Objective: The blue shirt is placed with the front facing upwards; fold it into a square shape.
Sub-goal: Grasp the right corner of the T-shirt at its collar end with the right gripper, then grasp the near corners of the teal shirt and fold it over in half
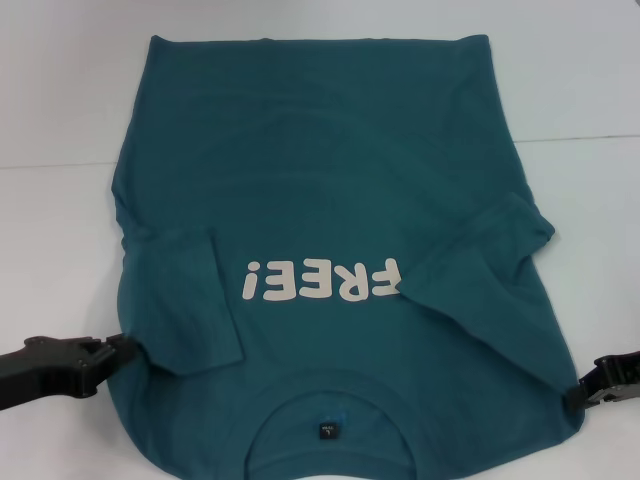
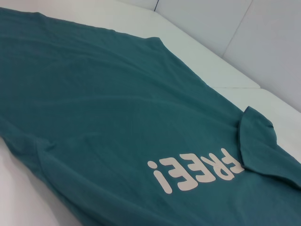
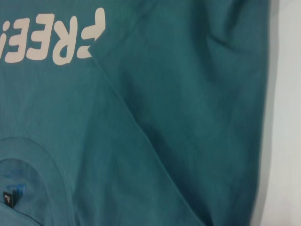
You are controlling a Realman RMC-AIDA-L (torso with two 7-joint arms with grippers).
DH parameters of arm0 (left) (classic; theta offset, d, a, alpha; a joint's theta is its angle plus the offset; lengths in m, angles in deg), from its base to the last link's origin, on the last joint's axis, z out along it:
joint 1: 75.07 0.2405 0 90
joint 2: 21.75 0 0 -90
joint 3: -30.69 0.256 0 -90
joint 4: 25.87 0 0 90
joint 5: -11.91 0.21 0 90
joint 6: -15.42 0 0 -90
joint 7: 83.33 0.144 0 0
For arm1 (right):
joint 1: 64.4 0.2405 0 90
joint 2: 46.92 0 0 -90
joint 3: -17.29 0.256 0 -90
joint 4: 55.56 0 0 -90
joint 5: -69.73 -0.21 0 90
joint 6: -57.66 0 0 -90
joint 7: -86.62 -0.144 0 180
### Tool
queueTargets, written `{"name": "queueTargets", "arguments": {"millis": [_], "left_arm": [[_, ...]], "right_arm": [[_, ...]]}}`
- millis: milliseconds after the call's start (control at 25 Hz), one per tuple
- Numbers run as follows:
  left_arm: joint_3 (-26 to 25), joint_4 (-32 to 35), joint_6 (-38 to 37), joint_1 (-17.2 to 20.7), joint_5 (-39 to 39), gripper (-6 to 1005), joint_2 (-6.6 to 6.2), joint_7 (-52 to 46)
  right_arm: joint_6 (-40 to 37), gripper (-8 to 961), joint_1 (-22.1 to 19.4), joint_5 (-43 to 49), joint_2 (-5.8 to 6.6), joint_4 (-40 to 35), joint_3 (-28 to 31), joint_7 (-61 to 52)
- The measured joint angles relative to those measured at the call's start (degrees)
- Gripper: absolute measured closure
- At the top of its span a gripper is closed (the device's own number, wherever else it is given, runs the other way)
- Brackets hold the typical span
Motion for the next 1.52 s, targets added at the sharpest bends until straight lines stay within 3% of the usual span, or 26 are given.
{"name": "queueTargets", "arguments": {"millis": [400,880,1520], "left_arm": [[-2.06,0.21,-1.79,0.00,-0.05,950,0.00,0.00],[-5.29,0.85,-4.57,0.09,-0.09,951,0.04,0.00],[-8.45,5.33,-5.55,1.29,0.26,950,-0.13,-1.67]], "right_arm": [[-3.25,917,-0.70,-2.03,0.55,-2.91,2.06,1.26],[-7.06,918,-1.96,-4.73,0.70,-4.87,9.32,6.20],[-8.79,919,-3.84,-10.14,0.60,-4.48,9.82,10.46]]}}
